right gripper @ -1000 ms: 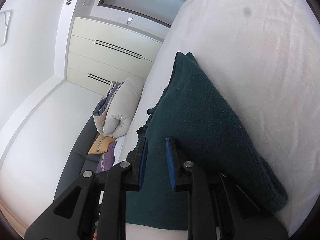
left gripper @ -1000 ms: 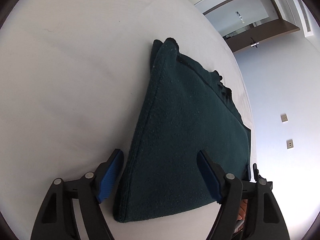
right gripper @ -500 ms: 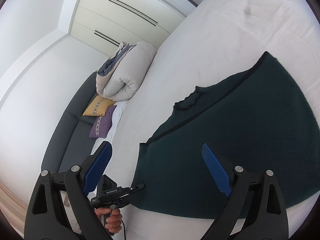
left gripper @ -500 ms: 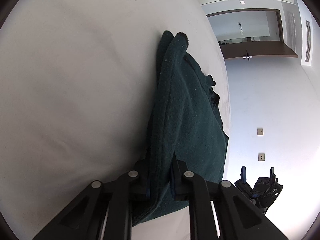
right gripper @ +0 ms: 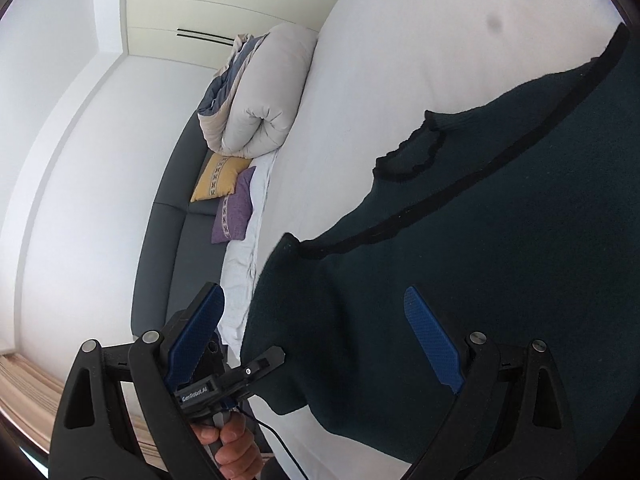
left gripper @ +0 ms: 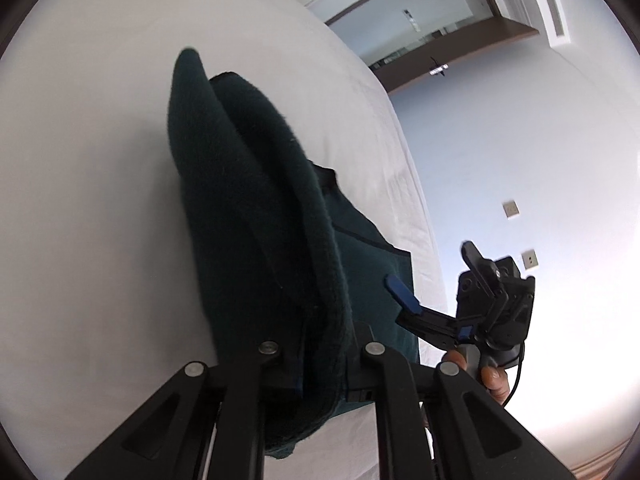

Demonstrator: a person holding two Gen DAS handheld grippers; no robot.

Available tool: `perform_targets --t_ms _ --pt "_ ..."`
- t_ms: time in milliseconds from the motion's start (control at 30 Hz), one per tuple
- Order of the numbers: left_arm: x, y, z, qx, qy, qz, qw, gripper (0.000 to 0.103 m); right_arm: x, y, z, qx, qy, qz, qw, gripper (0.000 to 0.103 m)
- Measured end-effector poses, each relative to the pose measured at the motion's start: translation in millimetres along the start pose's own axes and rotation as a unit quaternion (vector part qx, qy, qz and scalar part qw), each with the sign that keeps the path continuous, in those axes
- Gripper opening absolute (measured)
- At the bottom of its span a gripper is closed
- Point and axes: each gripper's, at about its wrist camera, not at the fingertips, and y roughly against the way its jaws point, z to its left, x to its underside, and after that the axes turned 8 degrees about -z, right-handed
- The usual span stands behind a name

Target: Fold small clothes

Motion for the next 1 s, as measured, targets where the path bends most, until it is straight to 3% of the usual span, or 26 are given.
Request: perform_targets --t_ms 100,233,333,400,467,600,767,800,833,900,1000 --pt "16 -47 -43 0.011 -0.035 0.026 0.999 0.011 -14 7 -16 -0.018 -0.022 0.016 0.999 0.093" --pt "52 -109 -82 0.057 -0.058 0.068 0.9944 0.013 -28 25 -51 -0.023 -0.063 0.01 0.998 0.093" --pt "73 -133 -84 0.069 -0.043 0.097 0.992 0.03 -31 41 -76 -0.018 -0.098 0.001 0.995 0.093" --pt "77 -120 -83 0.093 -0.04 0.087 0.991 0.051 -31 47 -84 -0.023 -0.101 0.004 0.995 0.091" --pt "74 -94 -85 0.09 -0.07 0.053 0.9921 0.061 -33 49 -83 -0.016 -0.091 0.01 0.996 0.091" --pt "64 -52 -73 0.058 -0.116 0.006 0.9915 0.062 -34 44 -69 0.045 -0.041 0.034 0.998 0.09" --pt "59 -40 -32 0.033 -0.078 0.004 0.9964 0.061 -19 29 -47 0.144 0.033 0.068 0.987 0.071" --pt "58 -42 -30 0.033 -0.075 0.004 0.9966 0.061 -15 27 -42 0.162 0.052 0.073 0.983 0.058" --pt "59 -44 -28 0.032 -0.075 0.006 0.9967 0.061 -12 22 -39 0.185 0.068 0.081 0.977 0.038" --pt "61 -48 -27 0.028 -0.079 0.01 0.9964 0.061 -8 20 -38 0.224 0.087 0.088 0.967 0.018" --pt "67 -56 -36 0.032 -0.086 0.011 0.9957 0.061 -10 38 -36 0.23 0.093 0.059 0.967 0.013"
